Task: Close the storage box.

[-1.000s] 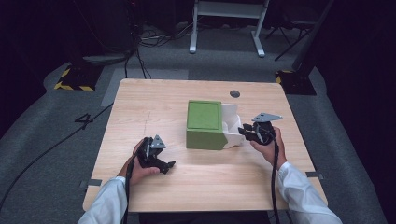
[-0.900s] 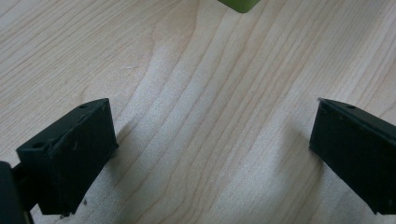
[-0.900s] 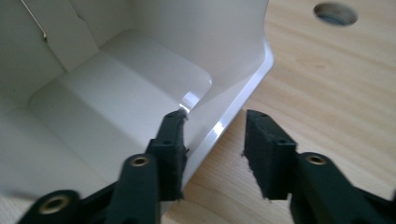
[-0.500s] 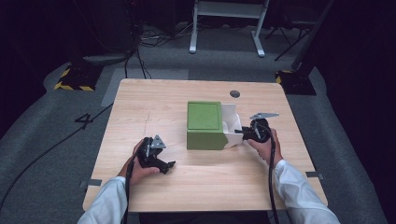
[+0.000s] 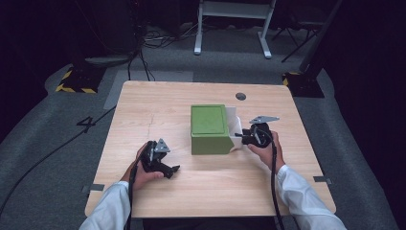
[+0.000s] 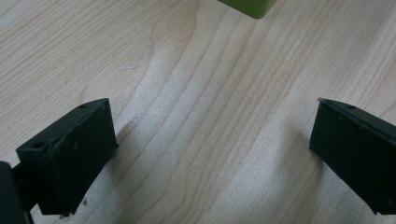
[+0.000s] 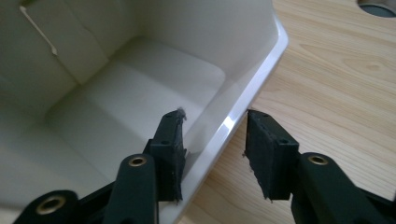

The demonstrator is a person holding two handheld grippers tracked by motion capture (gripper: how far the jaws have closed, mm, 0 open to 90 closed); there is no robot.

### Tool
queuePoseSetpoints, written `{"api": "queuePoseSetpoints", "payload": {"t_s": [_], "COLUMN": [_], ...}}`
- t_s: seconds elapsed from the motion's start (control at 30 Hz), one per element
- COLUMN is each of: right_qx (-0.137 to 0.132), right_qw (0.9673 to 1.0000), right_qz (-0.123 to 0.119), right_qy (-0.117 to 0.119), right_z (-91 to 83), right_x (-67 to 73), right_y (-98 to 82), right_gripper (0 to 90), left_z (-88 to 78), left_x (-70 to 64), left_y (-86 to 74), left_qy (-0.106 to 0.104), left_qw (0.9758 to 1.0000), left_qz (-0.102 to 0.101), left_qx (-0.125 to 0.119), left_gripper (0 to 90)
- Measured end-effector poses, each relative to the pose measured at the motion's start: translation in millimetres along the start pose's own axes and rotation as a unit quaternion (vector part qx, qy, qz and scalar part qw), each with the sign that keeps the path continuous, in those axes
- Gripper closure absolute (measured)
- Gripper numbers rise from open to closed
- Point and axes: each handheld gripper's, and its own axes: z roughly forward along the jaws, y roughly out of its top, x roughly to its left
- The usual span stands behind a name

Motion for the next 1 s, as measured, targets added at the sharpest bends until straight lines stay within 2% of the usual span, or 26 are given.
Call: {"api": "queuePoseSetpoints", "payload": {"t_s": [0.17,0.43,0.47,0.57,0.7,0.87,1.0], "right_qx": [0.002,0.003,0.000,0.002,0.003,-0.003,-0.012], "right_qw": [0.9998,0.9994,0.9993,0.9990,0.9983,0.9976,0.9948], "right_qz": [-0.012,-0.029,-0.032,-0.044,-0.057,-0.068,-0.100], "right_qy": [0.017,0.019,0.022,0.009,0.005,0.013,0.015], "right_z": [3.9,7.6,6.9,4.1,-3.5,-13.9,-26.3], "right_x": [14.1,25.0,25.2,23.0,16.1,9.5,9.5], "right_y": [2.3,5.3,5.7,6.8,7.3,7.5,7.0], "right_gripper": [53.4,45.8,44.2,34.6,27.7,23.4,22.4], "left_z": [0.0,0.0,0.0,0.1,0.1,0.1,0.0], "left_x": [0.0,0.0,0.0,0.0,0.0,-0.1,-0.2], "left_y": [0.0,0.0,0.0,-0.1,0.0,-0.1,-0.4], "left_qy": [0.000,0.000,0.000,0.000,0.000,-0.001,-0.003], "left_qw": [1.0000,1.0000,1.0000,1.0000,1.0000,1.0000,1.0000], "left_qz": [0.000,0.000,0.000,0.000,0.000,0.001,0.002], "left_qx": [0.000,0.000,0.000,-0.001,-0.001,-0.001,-0.002], "left_gripper": [0.6,0.6,0.6,0.6,0.6,0.5,0.5]}}
